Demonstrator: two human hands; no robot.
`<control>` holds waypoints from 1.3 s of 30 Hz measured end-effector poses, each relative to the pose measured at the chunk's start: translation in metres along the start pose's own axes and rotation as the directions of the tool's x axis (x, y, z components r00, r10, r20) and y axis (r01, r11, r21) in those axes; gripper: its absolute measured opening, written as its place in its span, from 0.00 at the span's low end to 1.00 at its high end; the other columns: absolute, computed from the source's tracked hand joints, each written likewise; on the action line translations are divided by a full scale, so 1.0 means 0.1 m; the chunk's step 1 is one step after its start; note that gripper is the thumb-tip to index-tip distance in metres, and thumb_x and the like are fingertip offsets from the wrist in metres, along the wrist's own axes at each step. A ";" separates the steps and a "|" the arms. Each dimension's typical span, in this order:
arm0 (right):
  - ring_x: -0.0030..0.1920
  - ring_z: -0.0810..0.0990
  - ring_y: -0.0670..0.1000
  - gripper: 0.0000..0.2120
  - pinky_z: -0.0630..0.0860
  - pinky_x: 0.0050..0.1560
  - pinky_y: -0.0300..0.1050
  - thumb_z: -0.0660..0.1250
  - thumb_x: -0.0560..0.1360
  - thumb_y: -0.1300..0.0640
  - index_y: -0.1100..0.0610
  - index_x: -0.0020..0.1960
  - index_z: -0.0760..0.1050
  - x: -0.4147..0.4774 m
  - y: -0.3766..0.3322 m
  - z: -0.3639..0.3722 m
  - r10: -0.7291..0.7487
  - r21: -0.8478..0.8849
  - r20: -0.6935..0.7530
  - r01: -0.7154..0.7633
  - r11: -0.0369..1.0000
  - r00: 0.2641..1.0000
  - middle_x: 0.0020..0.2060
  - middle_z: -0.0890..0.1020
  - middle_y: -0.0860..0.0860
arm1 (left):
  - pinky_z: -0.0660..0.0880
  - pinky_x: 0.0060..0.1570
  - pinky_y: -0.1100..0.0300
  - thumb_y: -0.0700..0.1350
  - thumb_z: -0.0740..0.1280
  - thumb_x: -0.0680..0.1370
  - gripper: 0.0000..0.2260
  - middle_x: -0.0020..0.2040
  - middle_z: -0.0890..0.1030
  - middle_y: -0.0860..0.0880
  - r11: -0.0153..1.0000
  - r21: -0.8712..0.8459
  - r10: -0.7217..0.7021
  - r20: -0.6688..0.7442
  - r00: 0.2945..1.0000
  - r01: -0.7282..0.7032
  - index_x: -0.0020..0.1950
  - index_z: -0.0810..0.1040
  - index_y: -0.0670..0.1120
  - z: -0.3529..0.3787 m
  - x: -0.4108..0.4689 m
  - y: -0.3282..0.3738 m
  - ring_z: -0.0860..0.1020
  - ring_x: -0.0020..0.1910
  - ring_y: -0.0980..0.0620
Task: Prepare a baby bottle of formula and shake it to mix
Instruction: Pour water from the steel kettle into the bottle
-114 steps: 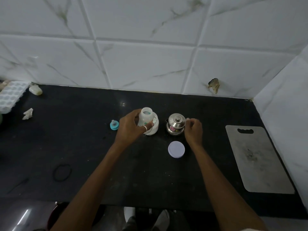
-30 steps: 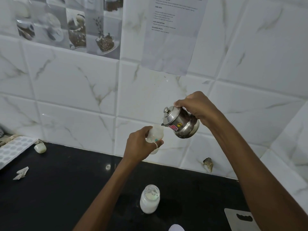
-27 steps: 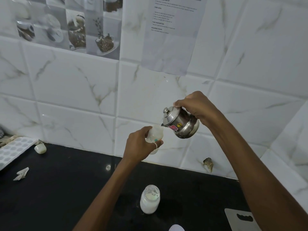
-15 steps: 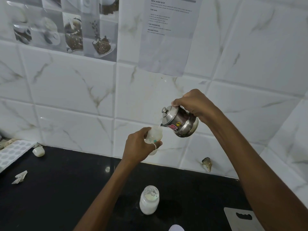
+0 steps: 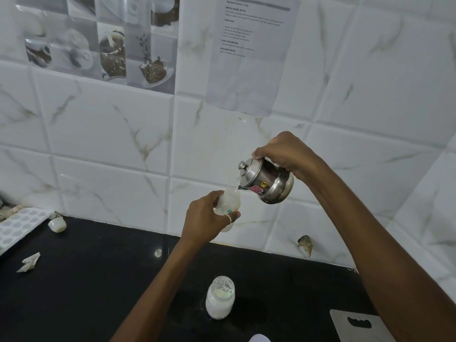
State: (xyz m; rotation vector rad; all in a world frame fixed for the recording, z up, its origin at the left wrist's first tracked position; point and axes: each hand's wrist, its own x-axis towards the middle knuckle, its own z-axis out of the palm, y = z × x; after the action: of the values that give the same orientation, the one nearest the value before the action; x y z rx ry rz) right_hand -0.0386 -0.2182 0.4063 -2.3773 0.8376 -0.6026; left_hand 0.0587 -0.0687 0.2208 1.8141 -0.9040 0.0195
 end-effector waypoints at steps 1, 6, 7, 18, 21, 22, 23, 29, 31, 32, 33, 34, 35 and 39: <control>0.31 0.67 0.52 0.21 0.64 0.37 0.47 0.76 0.68 0.52 0.54 0.27 0.66 0.00 -0.01 0.00 0.000 0.001 0.002 0.000 1.000 1.000 0.23 0.66 0.47 | 0.78 0.54 0.59 0.59 0.78 0.69 0.31 0.61 0.82 0.52 1.000 0.001 0.000 0.002 1.000 0.000 0.68 0.76 0.50 0.00 0.00 0.00 0.80 0.56 0.51; 0.30 0.68 0.51 0.21 0.64 0.36 0.45 0.76 0.69 0.52 0.54 0.27 0.66 -0.02 -0.04 -0.02 -0.008 -0.013 0.004 0.008 1.000 1.000 0.22 0.66 0.46 | 0.77 0.54 0.59 0.59 0.78 0.69 0.31 0.61 0.82 0.52 1.000 0.009 -0.003 0.002 1.000 0.003 0.69 0.75 0.50 -0.01 -0.01 -0.01 0.79 0.56 0.51; 0.30 0.68 0.51 0.21 0.64 0.36 0.45 0.76 0.68 0.52 0.54 0.27 0.66 -0.02 -0.05 -0.02 -0.008 -0.012 0.004 0.008 1.000 1.000 0.21 0.66 0.45 | 0.78 0.54 0.58 0.59 0.78 0.69 0.31 0.61 0.82 0.52 1.000 0.011 -0.002 0.000 1.000 0.002 0.69 0.76 0.50 -0.01 -0.02 -0.01 0.79 0.55 0.52; 0.29 0.65 0.51 0.22 0.62 0.34 0.45 0.76 0.68 0.53 0.54 0.27 0.63 -0.06 -0.12 -0.06 -0.013 -0.023 0.013 0.013 1.000 1.000 0.17 0.63 0.43 | 0.80 0.55 0.52 0.59 0.78 0.68 0.30 0.58 0.83 0.53 1.000 -0.018 -0.001 -0.003 1.000 0.001 0.67 0.77 0.51 -0.03 -0.04 0.00 0.80 0.54 0.51; 0.29 0.66 0.51 0.22 0.62 0.34 0.45 0.76 0.67 0.53 0.53 0.26 0.64 -0.05 -0.12 -0.07 -0.019 -0.028 0.011 0.019 0.999 1.000 0.19 0.63 0.43 | 0.80 0.55 0.53 0.59 0.78 0.68 0.30 0.59 0.83 0.53 1.000 -0.019 -0.005 0.001 1.000 0.005 0.67 0.77 0.51 -0.03 -0.04 0.00 0.80 0.55 0.51; 0.29 0.66 0.51 0.22 0.62 0.34 0.45 0.76 0.67 0.53 0.53 0.26 0.64 -0.05 -0.12 -0.07 -0.018 -0.028 0.011 0.018 0.999 1.000 0.19 0.63 0.43 | 0.80 0.55 0.53 0.59 0.78 0.68 0.30 0.59 0.83 0.53 1.000 -0.019 -0.004 -0.001 1.000 0.004 0.67 0.77 0.51 -0.03 -0.04 0.01 0.80 0.55 0.51; 0.29 0.65 0.51 0.22 0.62 0.34 0.45 0.76 0.67 0.53 0.54 0.26 0.63 -0.05 -0.13 -0.07 -0.017 -0.030 0.010 0.018 0.999 1.000 0.19 0.63 0.43 | 0.80 0.55 0.53 0.59 0.78 0.68 0.31 0.59 0.82 0.53 1.000 -0.017 -0.002 -0.004 1.000 0.002 0.67 0.77 0.51 -0.03 -0.04 0.01 0.80 0.55 0.51; 0.30 0.66 0.52 0.22 0.62 0.35 0.45 0.76 0.67 0.52 0.54 0.27 0.64 -0.03 -0.11 -0.06 -0.015 -0.035 0.018 0.015 0.999 1.000 0.18 0.64 0.43 | 0.80 0.55 0.53 0.59 0.78 0.68 0.31 0.59 0.82 0.53 1.000 -0.010 -0.005 0.000 1.000 0.005 0.68 0.76 0.51 -0.03 -0.04 0.01 0.80 0.55 0.52; 0.30 0.67 0.52 0.20 0.63 0.36 0.45 0.76 0.67 0.52 0.54 0.28 0.66 -0.03 -0.11 -0.06 -0.013 -0.041 0.019 0.014 0.999 1.000 0.22 0.66 0.46 | 0.80 0.55 0.54 0.59 0.78 0.68 0.31 0.60 0.82 0.53 1.000 -0.009 -0.004 -0.002 1.000 0.004 0.68 0.76 0.51 -0.03 -0.04 0.01 0.80 0.55 0.52; 0.30 0.68 0.52 0.20 0.63 0.36 0.45 0.76 0.68 0.52 0.54 0.28 0.67 -0.03 -0.11 -0.06 -0.011 -0.041 0.019 0.011 0.999 1.000 0.22 0.66 0.46 | 0.80 0.55 0.54 0.59 0.78 0.68 0.31 0.60 0.82 0.52 1.000 -0.006 -0.003 -0.001 1.000 0.003 0.68 0.76 0.51 -0.03 -0.03 0.01 0.80 0.55 0.51; 0.30 0.67 0.51 0.20 0.63 0.35 0.45 0.76 0.68 0.52 0.54 0.28 0.66 -0.03 -0.11 -0.06 -0.008 -0.040 0.020 0.009 0.999 1.000 0.22 0.66 0.46 | 0.80 0.55 0.54 0.59 0.78 0.68 0.31 0.60 0.82 0.52 1.000 -0.004 -0.002 0.001 1.000 0.002 0.68 0.76 0.50 -0.03 -0.03 0.01 0.80 0.55 0.51; 0.29 0.67 0.51 0.21 0.63 0.34 0.45 0.76 0.68 0.52 0.54 0.27 0.66 -0.03 -0.12 -0.06 -0.006 -0.039 0.020 0.007 0.999 1.000 0.21 0.65 0.45 | 0.80 0.55 0.54 0.59 0.78 0.69 0.31 0.60 0.82 0.52 1.000 -0.002 -0.001 0.002 1.000 0.001 0.68 0.76 0.50 -0.03 -0.03 0.01 0.80 0.55 0.51; 0.29 0.66 0.51 0.21 0.62 0.34 0.45 0.76 0.68 0.52 0.54 0.27 0.65 -0.03 -0.12 -0.06 -0.006 -0.041 0.020 0.007 0.999 1.000 0.20 0.64 0.44 | 0.80 0.55 0.54 0.59 0.78 0.69 0.31 0.60 0.82 0.52 1.000 -0.003 0.001 0.002 1.000 -0.001 0.68 0.76 0.50 -0.03 -0.03 0.01 0.80 0.55 0.51; 0.29 0.66 0.51 0.22 0.62 0.35 0.45 0.76 0.67 0.53 0.53 0.27 0.64 -0.02 -0.12 -0.06 -0.004 -0.042 0.019 0.005 0.999 1.000 0.18 0.64 0.43 | 0.80 0.55 0.54 0.59 0.78 0.68 0.31 0.60 0.82 0.52 1.000 -0.009 -0.003 0.003 1.000 0.003 0.68 0.76 0.51 -0.03 -0.03 0.01 0.80 0.55 0.51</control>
State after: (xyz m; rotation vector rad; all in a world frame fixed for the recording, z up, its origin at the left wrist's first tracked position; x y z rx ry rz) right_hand -0.0379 -0.2109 0.4180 -2.4198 0.8446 -0.5693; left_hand 0.0569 -0.0650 0.2216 1.8079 -0.9015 0.0110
